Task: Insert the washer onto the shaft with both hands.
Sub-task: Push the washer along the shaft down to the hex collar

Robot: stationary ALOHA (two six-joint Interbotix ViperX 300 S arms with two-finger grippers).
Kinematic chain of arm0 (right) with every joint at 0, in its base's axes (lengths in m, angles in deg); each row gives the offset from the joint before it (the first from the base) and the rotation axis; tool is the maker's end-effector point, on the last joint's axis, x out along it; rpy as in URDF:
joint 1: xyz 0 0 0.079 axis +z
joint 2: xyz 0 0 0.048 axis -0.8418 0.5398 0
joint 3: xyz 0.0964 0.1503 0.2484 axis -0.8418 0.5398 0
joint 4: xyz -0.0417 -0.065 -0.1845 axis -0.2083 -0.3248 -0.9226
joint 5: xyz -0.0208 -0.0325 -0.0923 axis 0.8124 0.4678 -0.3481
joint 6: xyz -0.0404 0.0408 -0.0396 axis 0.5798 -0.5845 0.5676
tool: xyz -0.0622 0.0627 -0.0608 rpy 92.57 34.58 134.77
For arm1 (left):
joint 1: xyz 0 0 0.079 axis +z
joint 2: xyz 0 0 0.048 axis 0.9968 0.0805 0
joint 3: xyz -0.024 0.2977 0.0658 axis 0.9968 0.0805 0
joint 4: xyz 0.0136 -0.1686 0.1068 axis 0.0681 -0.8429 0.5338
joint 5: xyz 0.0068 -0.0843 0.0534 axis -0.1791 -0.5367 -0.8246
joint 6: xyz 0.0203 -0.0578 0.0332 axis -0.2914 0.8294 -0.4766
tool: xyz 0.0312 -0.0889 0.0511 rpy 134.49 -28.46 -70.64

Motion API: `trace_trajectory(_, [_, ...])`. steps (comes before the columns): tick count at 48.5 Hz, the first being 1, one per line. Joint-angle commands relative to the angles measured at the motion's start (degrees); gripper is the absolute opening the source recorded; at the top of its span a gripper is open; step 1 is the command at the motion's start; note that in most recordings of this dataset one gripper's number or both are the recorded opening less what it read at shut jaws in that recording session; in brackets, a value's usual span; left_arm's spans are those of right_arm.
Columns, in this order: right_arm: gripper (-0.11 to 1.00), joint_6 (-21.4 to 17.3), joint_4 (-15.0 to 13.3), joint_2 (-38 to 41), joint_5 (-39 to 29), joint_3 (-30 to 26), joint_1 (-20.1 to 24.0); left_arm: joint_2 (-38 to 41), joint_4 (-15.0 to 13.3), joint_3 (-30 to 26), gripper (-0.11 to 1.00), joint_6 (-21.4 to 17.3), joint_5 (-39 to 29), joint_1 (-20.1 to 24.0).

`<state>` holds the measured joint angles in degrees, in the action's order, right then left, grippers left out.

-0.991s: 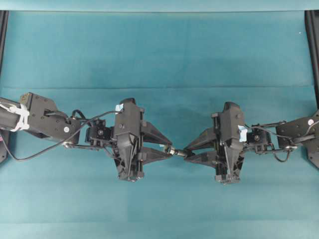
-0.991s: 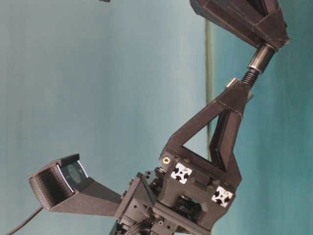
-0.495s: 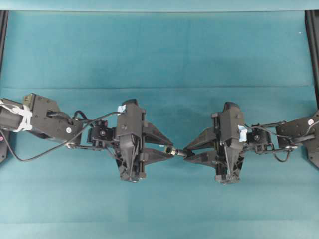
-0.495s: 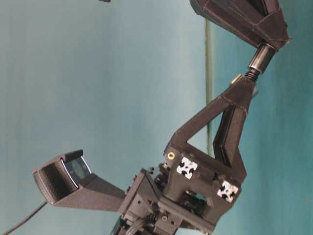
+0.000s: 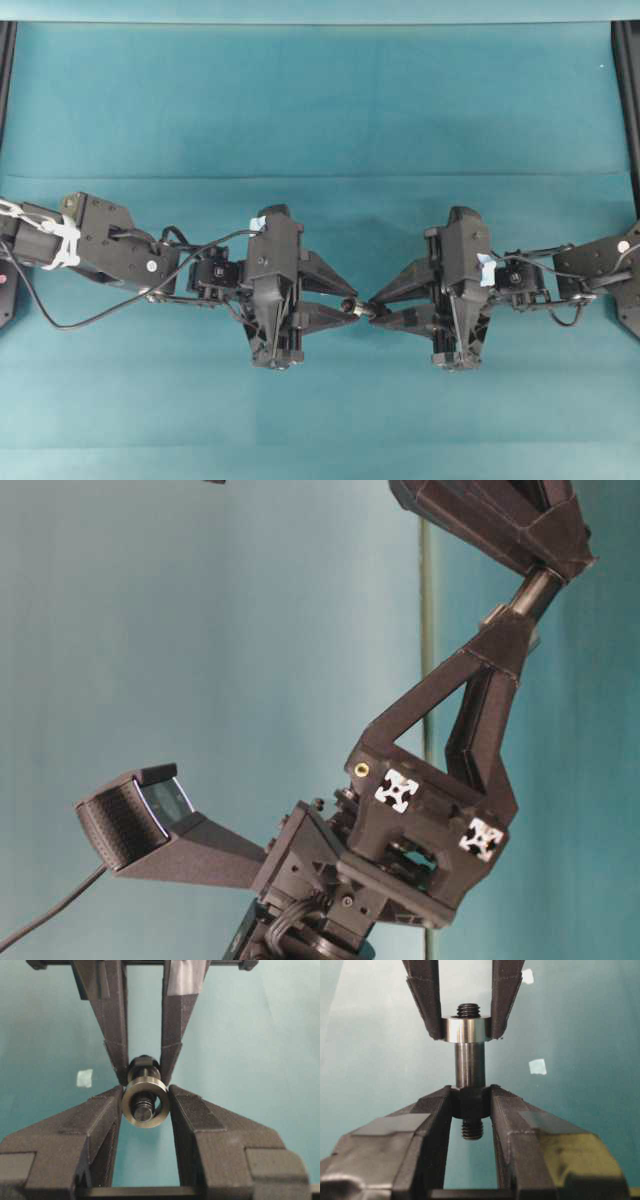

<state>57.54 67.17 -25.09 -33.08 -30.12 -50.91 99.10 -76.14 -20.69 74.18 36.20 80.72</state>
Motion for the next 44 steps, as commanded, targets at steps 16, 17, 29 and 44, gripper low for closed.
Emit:
trace_trajectory(16, [0.00,-0.18,0.18,-0.26,0.35,-1.05,0.00,0.88,0.09,-2.20,0.36,0.09,-0.18,-0.26])
trace_trajectory(17, [0.00,-0.18,0.09,-0.26,0.44,-1.05,-0.09,0.97,0.09,-2.29,0.36,0.09,-0.26,-0.26])
trace_trajectory(29, [0.00,-0.18,0.09,-0.26,0.62,-1.14,-0.35,1.41,0.09,-2.72,0.36,0.00,-0.62,-0.35])
trace_trajectory(44, [0.00,-0.09,0.09,-0.26,0.70,-1.41,-0.62,1.67,0.09,-2.99,0.36,-0.09,-1.23,-0.53])
